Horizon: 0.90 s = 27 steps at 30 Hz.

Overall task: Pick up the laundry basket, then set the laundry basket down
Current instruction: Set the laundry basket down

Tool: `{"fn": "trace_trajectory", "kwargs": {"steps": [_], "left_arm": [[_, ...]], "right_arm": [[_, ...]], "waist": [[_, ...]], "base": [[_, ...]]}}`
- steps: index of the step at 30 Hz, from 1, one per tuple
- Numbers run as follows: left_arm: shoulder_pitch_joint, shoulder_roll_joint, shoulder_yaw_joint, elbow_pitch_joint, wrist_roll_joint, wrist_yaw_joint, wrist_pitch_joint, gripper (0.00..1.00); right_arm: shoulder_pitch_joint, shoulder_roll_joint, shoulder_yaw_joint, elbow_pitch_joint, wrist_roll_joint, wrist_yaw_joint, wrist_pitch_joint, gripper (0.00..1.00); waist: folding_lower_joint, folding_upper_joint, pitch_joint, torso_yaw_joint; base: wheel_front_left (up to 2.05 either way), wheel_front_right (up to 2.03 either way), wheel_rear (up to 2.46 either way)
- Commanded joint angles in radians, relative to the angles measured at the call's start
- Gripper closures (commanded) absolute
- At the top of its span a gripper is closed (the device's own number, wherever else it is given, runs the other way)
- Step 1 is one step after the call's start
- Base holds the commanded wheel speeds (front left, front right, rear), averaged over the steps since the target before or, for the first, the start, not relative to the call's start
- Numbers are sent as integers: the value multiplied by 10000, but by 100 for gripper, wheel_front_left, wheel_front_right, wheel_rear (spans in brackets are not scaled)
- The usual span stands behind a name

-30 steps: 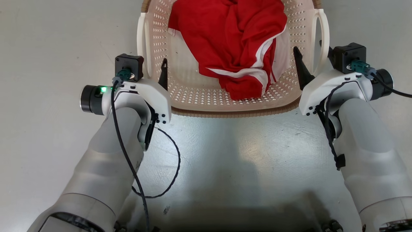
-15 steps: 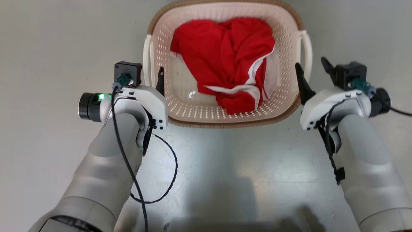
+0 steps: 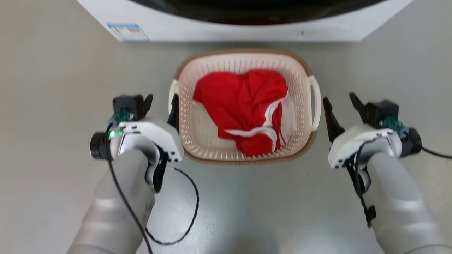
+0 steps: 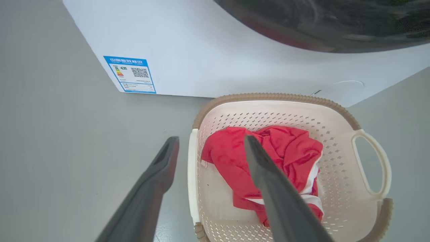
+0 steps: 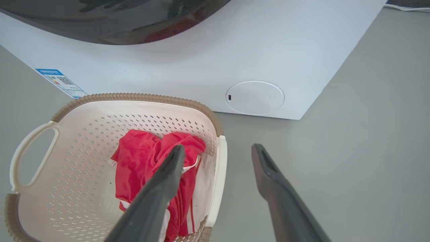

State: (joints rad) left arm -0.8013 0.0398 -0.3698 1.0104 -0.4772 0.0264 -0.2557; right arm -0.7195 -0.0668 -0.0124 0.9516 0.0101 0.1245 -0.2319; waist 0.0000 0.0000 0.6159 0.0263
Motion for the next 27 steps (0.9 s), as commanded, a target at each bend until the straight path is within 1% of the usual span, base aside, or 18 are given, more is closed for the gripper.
{"fn": "trace_trajectory", "kwargs": {"steps": [1,5,9,13,19,27], "left_arm": [[555,285,451,-362,14,14,-61,0],[1280,307,981,-871,102,-63,-61,0],[2022,313,1550,-1489,264,-95,-61,0],[2687,262,2046,-2063,389,-139,-61,0],[3816,210,2665,-2966,633,-265,-61,0],[5215,185,3340,-4218,983,-318,-61,0]], "right_arm": [[430,166,90,-79,-63,62,-191,0],[820,166,-57,-302,-320,62,-267,0],[1413,166,-240,-797,-515,62,-291,0],[2095,166,-391,-1616,-638,62,-295,0],[3247,166,-202,-3104,-466,62,-297,0],[4598,166,-109,-4336,-466,62,-297,0]], "waist": [[0,0,-695,77],[0,0,-1458,90],[0,0,-2278,141],[0,0,-2994,243],[0,0,-4080,220],[0,0,-5204,157]], "base": [[0,0,0],[0,0,0],[0,0,0],[0,0,0],[0,0,0],[0,0,0]]}}
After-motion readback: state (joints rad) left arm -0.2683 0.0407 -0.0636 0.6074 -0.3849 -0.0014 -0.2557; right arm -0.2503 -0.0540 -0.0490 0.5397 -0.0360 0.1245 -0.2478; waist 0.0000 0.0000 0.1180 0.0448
